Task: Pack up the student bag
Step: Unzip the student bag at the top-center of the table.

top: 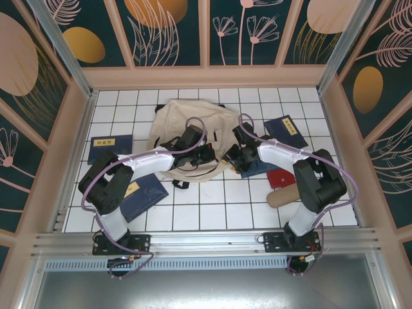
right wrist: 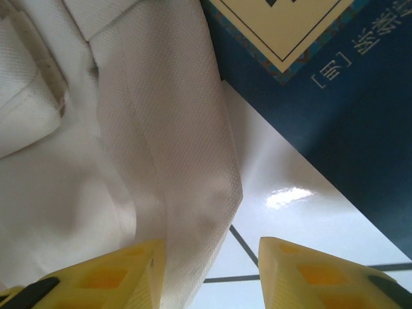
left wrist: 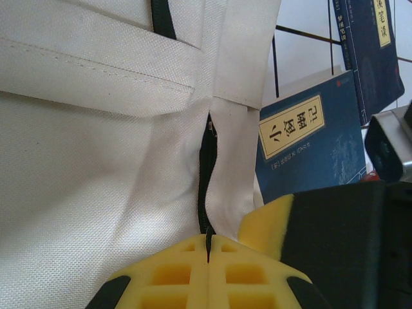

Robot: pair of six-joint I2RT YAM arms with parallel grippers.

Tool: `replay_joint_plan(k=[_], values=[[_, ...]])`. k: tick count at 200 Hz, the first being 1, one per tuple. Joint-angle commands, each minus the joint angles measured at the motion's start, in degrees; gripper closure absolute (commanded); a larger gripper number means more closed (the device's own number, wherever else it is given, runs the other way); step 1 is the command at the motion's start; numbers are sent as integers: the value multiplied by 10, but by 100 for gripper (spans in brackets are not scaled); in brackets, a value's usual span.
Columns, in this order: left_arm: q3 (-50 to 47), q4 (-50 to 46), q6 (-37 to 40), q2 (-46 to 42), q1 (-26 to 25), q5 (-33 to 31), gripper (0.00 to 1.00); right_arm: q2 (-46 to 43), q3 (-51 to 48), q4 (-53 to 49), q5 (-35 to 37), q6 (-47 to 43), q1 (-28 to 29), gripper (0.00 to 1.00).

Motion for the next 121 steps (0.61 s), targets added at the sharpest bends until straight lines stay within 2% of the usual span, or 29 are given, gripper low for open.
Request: replay_joint_plan(k=[1,36,82,121], values=[[-2,-7,8,-14,3,-11,100,21,10,14,13,9,-2,61],[-3,-13,8,-20,3,-10,100,35,18,33,17,12,-11,65],[-4,-28,8,-33,2,-24,100,37,15,43,56,26,-13,91],[-10,-69,9,-63,3,-40,100,51,11,48,119,51,-20,100]])
